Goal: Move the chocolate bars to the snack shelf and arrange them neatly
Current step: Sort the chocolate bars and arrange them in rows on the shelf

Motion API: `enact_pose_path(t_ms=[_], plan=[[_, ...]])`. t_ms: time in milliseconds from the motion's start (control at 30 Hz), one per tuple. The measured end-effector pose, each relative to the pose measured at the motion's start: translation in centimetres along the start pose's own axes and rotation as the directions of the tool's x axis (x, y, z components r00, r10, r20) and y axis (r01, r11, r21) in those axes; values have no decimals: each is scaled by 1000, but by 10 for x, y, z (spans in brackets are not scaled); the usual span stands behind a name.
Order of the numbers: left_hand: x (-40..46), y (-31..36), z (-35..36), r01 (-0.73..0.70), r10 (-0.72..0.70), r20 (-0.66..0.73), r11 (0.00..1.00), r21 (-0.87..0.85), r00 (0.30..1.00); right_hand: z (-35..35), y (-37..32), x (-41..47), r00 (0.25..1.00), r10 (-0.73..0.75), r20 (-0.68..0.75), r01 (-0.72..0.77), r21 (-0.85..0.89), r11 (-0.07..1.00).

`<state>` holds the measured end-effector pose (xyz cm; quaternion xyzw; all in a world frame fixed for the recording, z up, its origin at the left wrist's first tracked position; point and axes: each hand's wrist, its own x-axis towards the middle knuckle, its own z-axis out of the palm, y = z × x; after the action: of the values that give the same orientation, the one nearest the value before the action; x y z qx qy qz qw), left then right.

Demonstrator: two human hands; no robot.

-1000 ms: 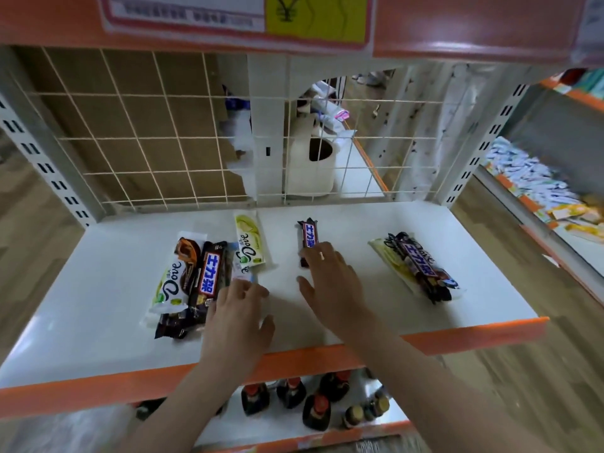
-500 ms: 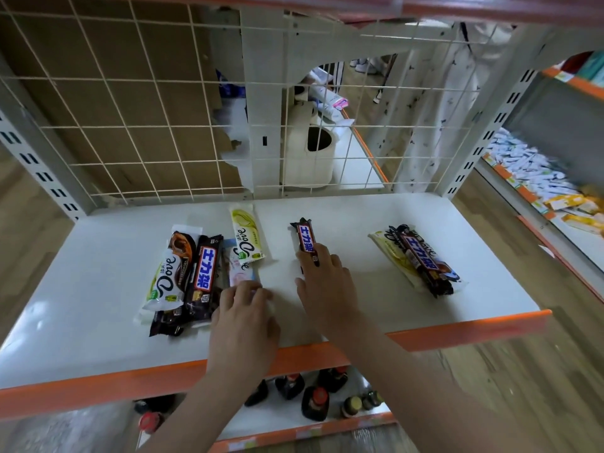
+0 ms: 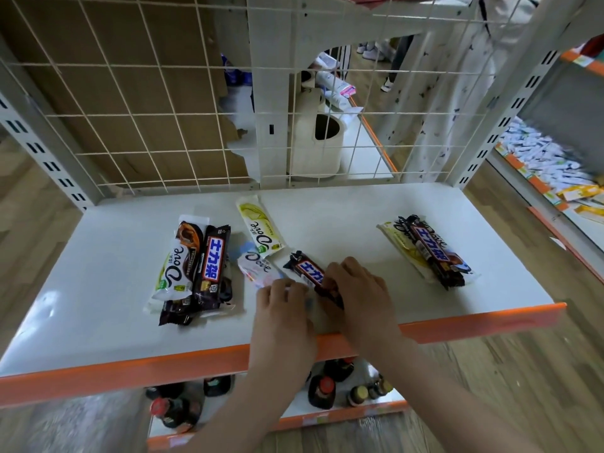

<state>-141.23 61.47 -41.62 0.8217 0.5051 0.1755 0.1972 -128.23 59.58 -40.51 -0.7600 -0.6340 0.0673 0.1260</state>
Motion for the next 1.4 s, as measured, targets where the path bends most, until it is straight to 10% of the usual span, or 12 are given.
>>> enact_pose_path(t_ms=[100, 267, 633, 1400], plan=[[2, 5, -4, -43, 53, 30, 962, -270, 998, -5, 5, 7, 998, 63, 30, -64, 39, 997], [24, -32, -27, -144, 119, 116, 960, 239, 986, -9, 19, 12, 994, 26, 107, -19, -59, 998], [30, -48, -47, -314, 291, 125, 824, 471, 949, -26, 39, 4, 999, 34, 23, -32, -69, 997], [-33, 37, -162, -380, 390, 33, 872, 307, 920, -172, 9, -66, 993, -70, -93, 71, 9, 997]])
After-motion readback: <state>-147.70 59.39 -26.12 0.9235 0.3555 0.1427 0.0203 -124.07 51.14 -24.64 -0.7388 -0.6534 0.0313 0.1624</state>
